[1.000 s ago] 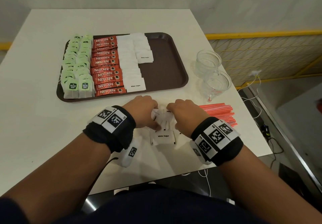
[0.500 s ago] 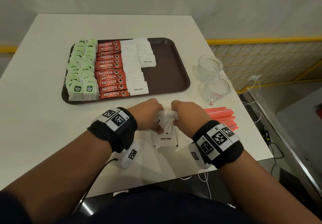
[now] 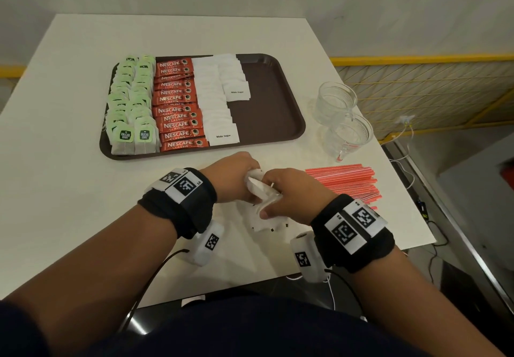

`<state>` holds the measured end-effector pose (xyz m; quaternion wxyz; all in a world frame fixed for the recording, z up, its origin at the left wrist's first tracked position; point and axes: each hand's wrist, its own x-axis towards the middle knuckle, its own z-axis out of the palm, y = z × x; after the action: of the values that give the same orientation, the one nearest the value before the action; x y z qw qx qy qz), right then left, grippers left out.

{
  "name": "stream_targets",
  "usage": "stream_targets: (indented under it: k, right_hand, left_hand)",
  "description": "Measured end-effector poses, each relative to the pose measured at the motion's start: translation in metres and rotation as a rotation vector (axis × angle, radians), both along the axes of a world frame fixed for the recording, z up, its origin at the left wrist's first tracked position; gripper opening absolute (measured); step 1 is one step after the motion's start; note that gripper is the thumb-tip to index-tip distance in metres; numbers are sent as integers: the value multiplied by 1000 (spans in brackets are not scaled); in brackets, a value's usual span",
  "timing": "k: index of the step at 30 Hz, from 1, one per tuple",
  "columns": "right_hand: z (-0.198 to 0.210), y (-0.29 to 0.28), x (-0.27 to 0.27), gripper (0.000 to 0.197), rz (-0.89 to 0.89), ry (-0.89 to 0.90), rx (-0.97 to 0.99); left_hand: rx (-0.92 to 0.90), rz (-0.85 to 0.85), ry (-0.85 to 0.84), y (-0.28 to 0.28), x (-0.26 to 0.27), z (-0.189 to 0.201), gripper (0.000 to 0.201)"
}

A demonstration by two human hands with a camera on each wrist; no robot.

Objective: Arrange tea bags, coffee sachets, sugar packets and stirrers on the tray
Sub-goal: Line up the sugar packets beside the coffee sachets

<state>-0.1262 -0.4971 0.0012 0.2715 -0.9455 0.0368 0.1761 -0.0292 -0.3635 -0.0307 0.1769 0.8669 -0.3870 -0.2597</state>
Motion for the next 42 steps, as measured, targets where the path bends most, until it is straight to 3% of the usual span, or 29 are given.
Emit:
stream_targets:
  k: [5, 10, 17, 25, 30, 36, 42]
  right_hand:
    - [-9, 2, -2, 47, -3, -25, -41]
    - [-13, 4, -2, 53, -30, -23, -93]
    - [-10, 2, -9, 74, 12, 68, -92]
    - [-14, 5, -6, 59, 46, 93, -143]
    - [-17, 8, -4, 54, 66, 61, -171]
    - [-17, 10, 0, 39, 83, 42, -98]
    - [-2, 1, 7, 41, 21, -33, -15]
  left_hand:
    - [-22, -12, -9, 0, -1, -3, 29]
    - [-39, 16, 21, 2, 1, -6, 46]
    - [-3, 107, 13, 22, 14, -5, 30]
    - [-65, 116, 21, 33, 16, -4, 31]
    - [-136, 178, 111, 38, 17, -1, 48]
    - [-215, 225, 207, 40, 14, 9, 32]
    - [-461, 442, 536, 48, 13, 19, 32]
